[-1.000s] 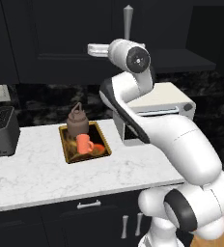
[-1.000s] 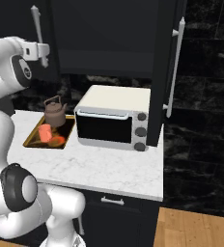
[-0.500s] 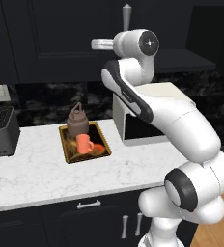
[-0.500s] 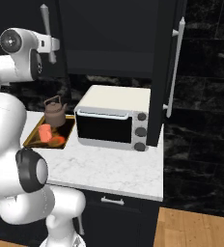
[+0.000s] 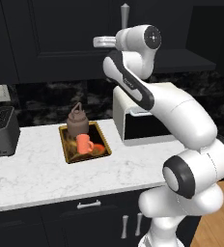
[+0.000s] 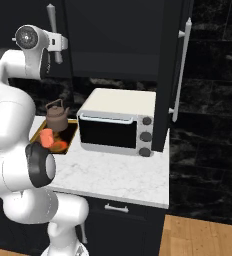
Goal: Pick the kettle from the counter and place it on the tray. Then pick the mug from the cabinet and place it on the tray. Then close the cabinet doors.
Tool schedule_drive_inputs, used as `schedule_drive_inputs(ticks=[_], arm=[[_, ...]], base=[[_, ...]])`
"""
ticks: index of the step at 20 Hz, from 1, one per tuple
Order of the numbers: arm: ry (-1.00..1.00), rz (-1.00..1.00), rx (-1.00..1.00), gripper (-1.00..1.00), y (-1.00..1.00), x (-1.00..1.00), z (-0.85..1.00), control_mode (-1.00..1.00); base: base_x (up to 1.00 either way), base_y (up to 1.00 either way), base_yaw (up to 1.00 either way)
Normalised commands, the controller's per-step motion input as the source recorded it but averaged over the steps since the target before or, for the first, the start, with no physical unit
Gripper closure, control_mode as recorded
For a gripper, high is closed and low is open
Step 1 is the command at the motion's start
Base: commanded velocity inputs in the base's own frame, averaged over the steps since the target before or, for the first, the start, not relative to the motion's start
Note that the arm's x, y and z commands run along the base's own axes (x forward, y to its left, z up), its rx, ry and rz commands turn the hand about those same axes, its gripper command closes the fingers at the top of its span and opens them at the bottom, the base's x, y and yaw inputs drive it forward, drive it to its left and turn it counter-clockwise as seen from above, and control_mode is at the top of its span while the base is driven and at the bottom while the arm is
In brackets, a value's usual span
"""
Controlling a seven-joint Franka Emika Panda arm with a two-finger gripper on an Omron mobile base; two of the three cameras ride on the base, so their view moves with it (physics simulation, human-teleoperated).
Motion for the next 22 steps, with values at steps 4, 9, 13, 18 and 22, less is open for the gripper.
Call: schedule_drive_inputs(ticks=[4, 9, 13, 18, 22], arm=[[0.00, 0.00, 0.00, 1.00, 0.11, 0.40, -0.19, -1.00], [0.00, 0.00, 0.00, 1.00, 0.14, 0.43, -0.15, -1.00], [0.00, 0.00, 0.00, 1.00, 0.22, 0.72, -0.30, -1.00], [0.00, 0.00, 0.00, 1.00, 0.21, 0.80, -0.32, -1.00], [0.00, 0.00, 0.00, 1.00, 0.13, 0.49, -0.20, -1.00]], base=[[0.00, 0.00, 0.00], [0.00, 0.00, 0.00], [0.00, 0.00, 0.00], [0.00, 0.00, 0.00], [0.00, 0.00, 0.00]])
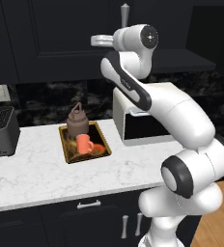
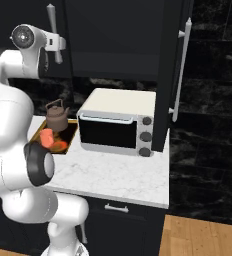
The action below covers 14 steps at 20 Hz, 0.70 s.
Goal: Pick the kettle from the counter and place it on the tray. Then pick the mug from the cabinet and place it on the tray. Then close the cabinet doors.
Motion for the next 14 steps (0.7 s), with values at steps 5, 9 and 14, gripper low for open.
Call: schedule_drive_inputs(ticks=[5, 9, 14], arm=[[0.00, 0.00, 0.00, 1.00, 0.00, -0.18, 0.00, -1.00], [-0.03, 0.00, 0.00, 1.00, 0.00, -0.74, 0.01, -1.00], [-0.01, 0.00, 0.00, 1.00, 0.00, -0.89, 0.09, -1.00]], base=[[0.00, 0.00, 0.00], [0.00, 0.00, 0.00], [0.00, 0.00, 0.00]])
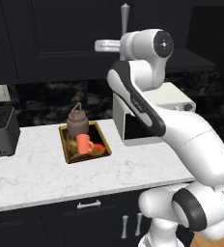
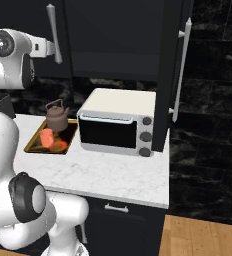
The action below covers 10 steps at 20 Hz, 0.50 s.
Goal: Pick the kettle from the counter and place it on the tray. Then pick the mug from the cabinet and place it on the tray. Then close the cabinet doors.
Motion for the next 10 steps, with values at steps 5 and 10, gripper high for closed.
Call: schedule_drive_inputs(ticks=[5, 10], arm=[[0.00, 0.02, 0.00, 1.00, -0.14, -0.92, 0.03, -1.00], [0.00, 0.00, 0.00, 1.00, -0.34, -0.80, 0.00, -1.00]], base=[[0.00, 0.00, 0.00], [0.00, 0.00, 0.00]])
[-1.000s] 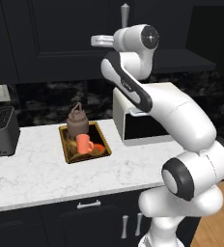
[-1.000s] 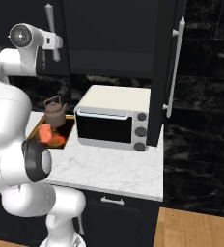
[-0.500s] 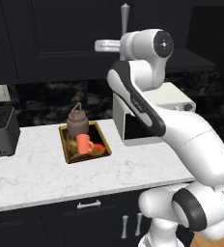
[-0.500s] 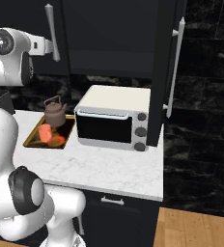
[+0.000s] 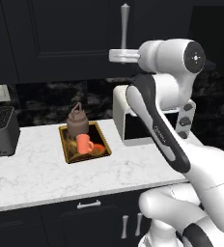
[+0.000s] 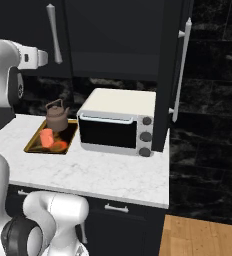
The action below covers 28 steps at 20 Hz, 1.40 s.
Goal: Pick the kettle from the counter and place it on the tray. Then pick the mug from the cabinet and place it on the tray. Then close the cabinet doors.
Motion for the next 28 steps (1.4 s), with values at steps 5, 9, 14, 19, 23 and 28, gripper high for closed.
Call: schedule_drive_inputs(ticks=[5, 9, 14, 19, 23, 28], arm=[[0.00, 0.00, -0.02, 1.00, -0.41, -0.61, 0.00, -1.00], [0.02, -0.01, 0.00, 1.00, -0.45, -0.29, 0.00, -1.00], [0.00, -0.02, 0.00, 1.00, -0.30, -0.01, 0.00, -1.00], [0.01, -0.01, 0.00, 1.00, -0.23, 0.00, -0.04, -1.00], [0.06, -0.04, 0.03, 1.00, -0.32, 0.00, -0.22, -1.00], [0.00, -0.08, 0.07, 1.00, -0.31, 0.00, -0.50, -1.00]], base=[[0.00, 0.00, 0.00], [0.00, 0.00, 0.00], [0.00, 0.00, 0.00], [0.00, 0.00, 0.00], [0.00, 0.00, 0.00], [0.00, 0.00, 0.00]])
